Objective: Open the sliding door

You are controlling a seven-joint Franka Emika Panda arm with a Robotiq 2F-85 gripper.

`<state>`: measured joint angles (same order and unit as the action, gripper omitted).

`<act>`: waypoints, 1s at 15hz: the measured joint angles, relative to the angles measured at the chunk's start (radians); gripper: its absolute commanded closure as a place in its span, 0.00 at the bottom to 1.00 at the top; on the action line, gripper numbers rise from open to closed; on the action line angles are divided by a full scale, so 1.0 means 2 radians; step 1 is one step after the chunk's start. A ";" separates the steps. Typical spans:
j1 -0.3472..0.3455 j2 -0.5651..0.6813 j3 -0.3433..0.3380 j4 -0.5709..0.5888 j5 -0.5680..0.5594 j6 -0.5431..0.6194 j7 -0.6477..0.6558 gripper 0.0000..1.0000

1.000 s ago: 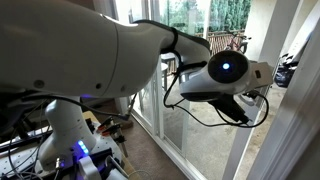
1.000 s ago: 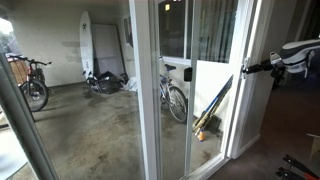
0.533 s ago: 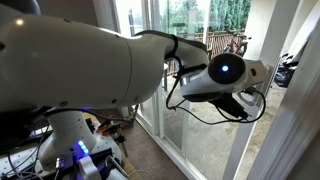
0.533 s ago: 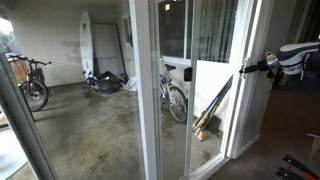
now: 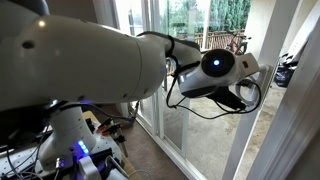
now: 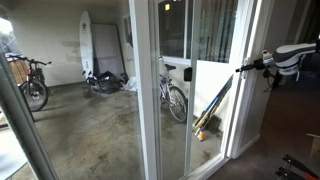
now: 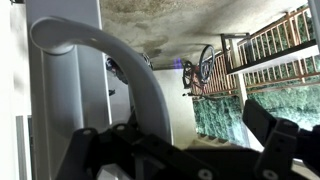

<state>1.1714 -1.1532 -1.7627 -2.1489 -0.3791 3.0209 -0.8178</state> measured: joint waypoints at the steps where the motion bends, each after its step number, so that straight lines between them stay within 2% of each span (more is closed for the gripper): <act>1: 0.000 0.000 -0.001 -0.003 -0.002 0.008 0.000 0.00; 15: 0.029 0.018 -0.024 -0.028 -0.003 0.098 0.006 0.00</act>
<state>1.2284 -1.1165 -1.8113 -2.2055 -0.3850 3.2161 -0.8061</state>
